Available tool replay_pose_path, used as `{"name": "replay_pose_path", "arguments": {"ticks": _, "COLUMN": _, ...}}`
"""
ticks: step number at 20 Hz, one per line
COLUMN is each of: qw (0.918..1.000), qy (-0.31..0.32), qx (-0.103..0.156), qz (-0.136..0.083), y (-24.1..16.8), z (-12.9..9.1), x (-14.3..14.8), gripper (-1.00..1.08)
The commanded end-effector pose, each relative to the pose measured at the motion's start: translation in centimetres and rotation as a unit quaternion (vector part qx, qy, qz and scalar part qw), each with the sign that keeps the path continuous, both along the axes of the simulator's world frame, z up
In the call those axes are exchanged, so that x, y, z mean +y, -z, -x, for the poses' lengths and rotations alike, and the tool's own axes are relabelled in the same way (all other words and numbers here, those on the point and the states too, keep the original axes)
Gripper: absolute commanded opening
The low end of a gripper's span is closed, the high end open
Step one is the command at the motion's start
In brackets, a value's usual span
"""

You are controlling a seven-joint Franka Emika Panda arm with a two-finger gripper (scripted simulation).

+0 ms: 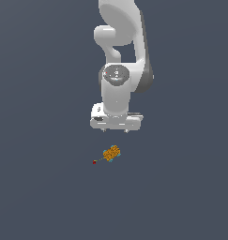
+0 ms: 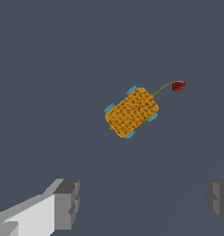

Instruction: Pick up the object and move it to a goal position.

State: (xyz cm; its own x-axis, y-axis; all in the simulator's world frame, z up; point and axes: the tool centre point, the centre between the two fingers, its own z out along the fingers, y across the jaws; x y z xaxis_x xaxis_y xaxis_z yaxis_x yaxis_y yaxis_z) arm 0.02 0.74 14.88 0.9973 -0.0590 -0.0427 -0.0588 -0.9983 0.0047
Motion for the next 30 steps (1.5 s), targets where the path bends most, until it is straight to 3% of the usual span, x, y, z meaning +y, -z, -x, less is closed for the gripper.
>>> {"name": "replay_pose_path", "arguments": {"ticks": 1, "qw": 0.9997, "qy": 0.026, "qx": -0.001, "qz": 0.000, "y": 0.5, "z": -0.4, "x": -0.2, "gripper": 1.00}}
{"name": "replay_pose_path", "arguments": {"ticks": 6, "qw": 0.9954, "qy": 0.095, "qx": -0.003, "qz": 0.000, "y": 1.6, "z": -1.5, "x": -0.8, "gripper": 1.00}}
{"name": "replay_pose_path", "arguments": {"ticks": 12, "qw": 0.9822, "qy": 0.188, "qx": -0.006, "qz": 0.001, "y": 3.3, "z": -3.0, "x": -1.6, "gripper": 1.00}}
{"name": "replay_pose_path", "arguments": {"ticks": 22, "qw": 0.9426, "qy": 0.334, "qx": -0.013, "qz": 0.004, "y": 6.2, "z": -5.2, "x": -3.0, "gripper": 1.00}}
{"name": "replay_pose_path", "arguments": {"ticks": 30, "qw": 0.9128, "qy": 0.408, "qx": -0.018, "qz": 0.007, "y": 7.7, "z": -6.2, "x": -3.7, "gripper": 1.00}}
